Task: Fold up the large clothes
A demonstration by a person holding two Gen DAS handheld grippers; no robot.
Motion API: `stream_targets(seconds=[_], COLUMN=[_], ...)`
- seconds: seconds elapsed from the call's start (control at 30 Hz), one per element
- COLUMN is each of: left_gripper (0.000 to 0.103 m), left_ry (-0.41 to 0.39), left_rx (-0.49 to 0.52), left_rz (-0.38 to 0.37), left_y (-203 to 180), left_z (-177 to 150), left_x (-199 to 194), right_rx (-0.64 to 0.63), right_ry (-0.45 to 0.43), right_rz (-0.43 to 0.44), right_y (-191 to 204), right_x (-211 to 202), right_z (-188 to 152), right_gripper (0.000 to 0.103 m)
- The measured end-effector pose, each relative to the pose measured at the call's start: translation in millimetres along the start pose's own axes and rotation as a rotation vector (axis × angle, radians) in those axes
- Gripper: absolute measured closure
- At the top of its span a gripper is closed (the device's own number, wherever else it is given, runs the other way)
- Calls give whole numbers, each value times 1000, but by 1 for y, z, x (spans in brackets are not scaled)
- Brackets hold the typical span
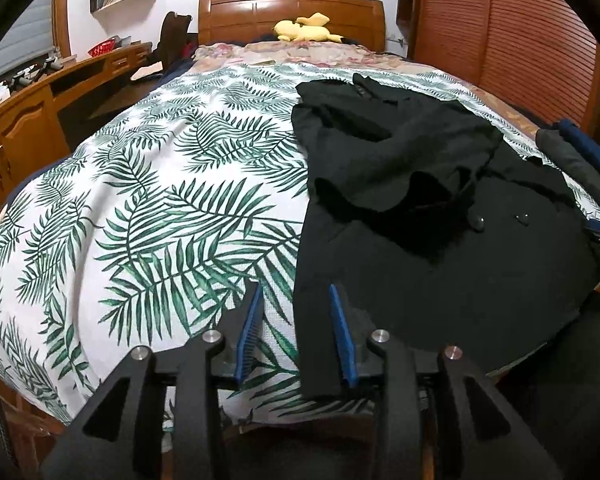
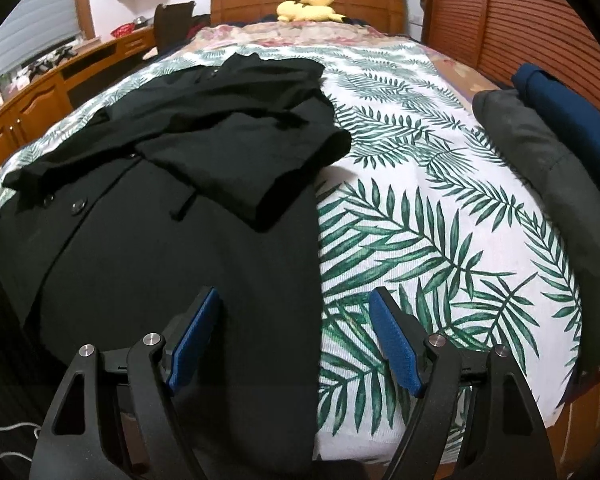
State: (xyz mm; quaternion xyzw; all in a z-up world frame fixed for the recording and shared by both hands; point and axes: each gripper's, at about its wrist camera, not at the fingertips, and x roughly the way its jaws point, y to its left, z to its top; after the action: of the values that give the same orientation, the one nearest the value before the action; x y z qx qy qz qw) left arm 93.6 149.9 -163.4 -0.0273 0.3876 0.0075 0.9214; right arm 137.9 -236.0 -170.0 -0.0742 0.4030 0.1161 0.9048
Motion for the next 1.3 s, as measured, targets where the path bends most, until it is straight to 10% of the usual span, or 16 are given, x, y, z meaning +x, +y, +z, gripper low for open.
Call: stream_targets(seconds=[0.13,0.27,1.23,1.3], left_gripper=[65,64,63,75], left_ry=[-3,-5,46,36], left_rx=[8,20,-33,-28], left_rz=[13,30,-66,-68], left_y=[-1,-5,-14,-13], left_z=[-1,-1,-17,-18], left_x=[1,3,-8,-8], right_rx=[-13,-21,-62,-70], right_ry=[10,4,-7,-2], right_rz=[34,123,175,174], right_y=[4,12,38,43], right_x=[0,-7,-21,-18], right_z=[-1,4,-14,-12], right_gripper=[32,74,77,77])
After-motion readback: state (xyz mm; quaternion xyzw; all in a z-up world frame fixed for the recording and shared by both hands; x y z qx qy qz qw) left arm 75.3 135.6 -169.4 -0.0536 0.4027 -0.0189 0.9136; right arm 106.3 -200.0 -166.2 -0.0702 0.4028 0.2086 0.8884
